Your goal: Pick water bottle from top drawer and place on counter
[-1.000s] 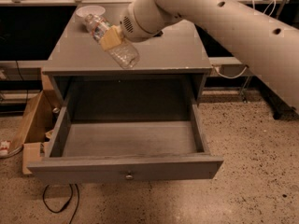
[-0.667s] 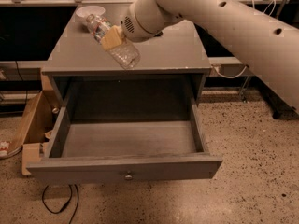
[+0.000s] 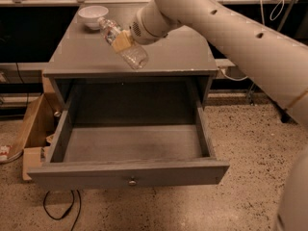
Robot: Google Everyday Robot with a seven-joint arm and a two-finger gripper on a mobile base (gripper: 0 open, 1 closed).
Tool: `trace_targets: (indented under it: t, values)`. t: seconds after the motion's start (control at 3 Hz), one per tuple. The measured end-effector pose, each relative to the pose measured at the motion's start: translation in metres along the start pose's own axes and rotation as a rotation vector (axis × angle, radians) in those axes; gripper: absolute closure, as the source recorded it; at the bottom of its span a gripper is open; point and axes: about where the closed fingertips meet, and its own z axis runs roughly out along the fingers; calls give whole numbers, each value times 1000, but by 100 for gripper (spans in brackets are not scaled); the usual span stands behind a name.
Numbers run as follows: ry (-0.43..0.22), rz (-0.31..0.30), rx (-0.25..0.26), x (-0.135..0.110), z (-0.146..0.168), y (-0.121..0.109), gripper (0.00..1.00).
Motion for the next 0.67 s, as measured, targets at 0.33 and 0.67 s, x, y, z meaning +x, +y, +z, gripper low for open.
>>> trace_targets:
  t: [0.33,0.67]
  values:
    - [-6,20,40,-13,36,-49,100]
    - [-35,53,93,-28,55,-88,100]
